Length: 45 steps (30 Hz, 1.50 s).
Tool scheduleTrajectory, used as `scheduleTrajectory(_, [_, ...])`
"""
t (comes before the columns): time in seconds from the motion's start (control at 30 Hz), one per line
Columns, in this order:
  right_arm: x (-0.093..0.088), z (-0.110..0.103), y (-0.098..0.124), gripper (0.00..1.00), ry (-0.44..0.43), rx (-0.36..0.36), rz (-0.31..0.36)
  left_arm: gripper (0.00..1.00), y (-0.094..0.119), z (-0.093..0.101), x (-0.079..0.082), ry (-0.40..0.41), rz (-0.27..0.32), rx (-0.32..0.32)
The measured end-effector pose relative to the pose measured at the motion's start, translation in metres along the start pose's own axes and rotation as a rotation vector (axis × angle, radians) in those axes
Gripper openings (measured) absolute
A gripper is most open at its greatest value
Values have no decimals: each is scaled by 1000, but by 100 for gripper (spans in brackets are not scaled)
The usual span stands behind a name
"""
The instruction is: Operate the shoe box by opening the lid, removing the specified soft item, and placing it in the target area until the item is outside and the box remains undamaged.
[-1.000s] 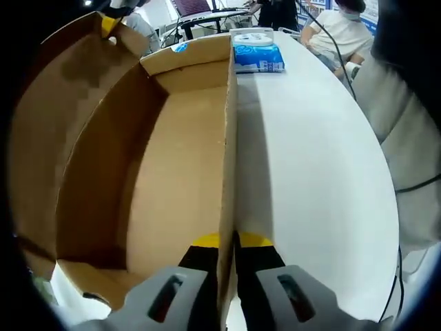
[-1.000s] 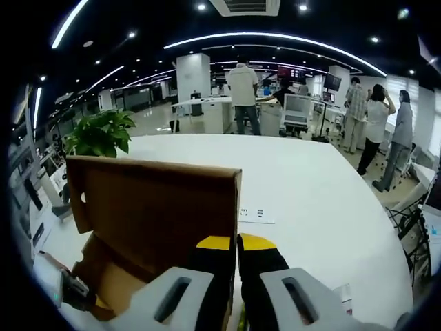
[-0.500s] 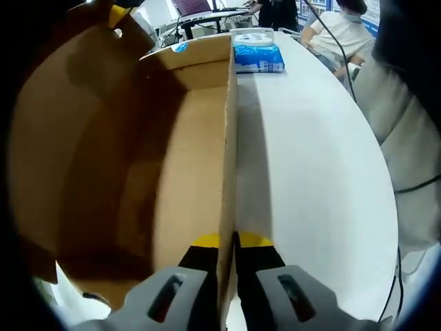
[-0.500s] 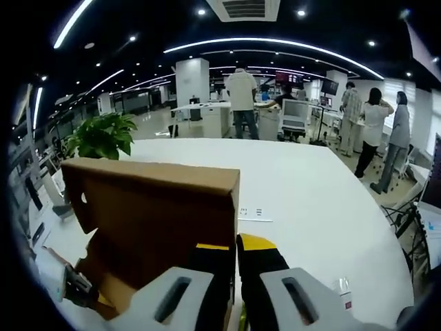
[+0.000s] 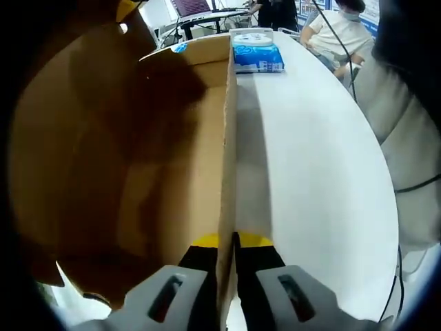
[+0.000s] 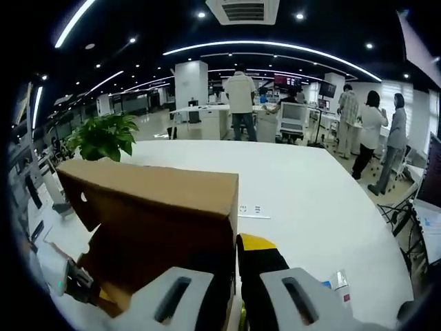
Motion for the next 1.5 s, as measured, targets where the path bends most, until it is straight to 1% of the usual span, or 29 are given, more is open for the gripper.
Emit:
scheduleTrajectory(0.17, [-2, -1, 6, 0, 2, -6, 5, 2, 0, 0, 0, -1, 0, 1])
scheduleTrajectory(0.43, [-8, -5, 18, 0, 32, -11, 8, 2, 0, 0, 0, -1, 0, 3])
scheduleTrajectory(0.7, [-19, -5, 27, 0, 43, -17, 5, 2, 0, 0, 0, 0, -1, 6])
scheduleTrajectory(0.73, [-20, -6, 29, 0, 66, -15, 8, 2, 0, 0, 0, 1, -1, 8])
scheduleTrajectory(0.77, [-21, -6, 29, 0, 65, -17, 6, 2, 0, 0, 0, 0, -1, 9])
scheduleTrajectory(1.17, [-23, -8, 32, 0, 83, -37, 42, 2, 0, -1, 0, 6, -1, -1])
scheduleTrajectory(1.37, [-23, -8, 30, 0, 66, -55, 43, 2, 0, 0, 0, -3, 0, -5])
scheduleTrajectory(1.5, [-23, -8, 30, 0, 61, -62, 47, 2, 0, -1, 0, 17, -7, -2])
Point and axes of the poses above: the point that each gripper's makers call its tool centre point, and the gripper's own axes: y roughly backward along the fingers, z roughly to its right, x roughly out of its top, the point moved 1 cm from there along y, roughly backward along the fingers, and after that the axes turned 8 degrees about z, right-handed, at the moved point
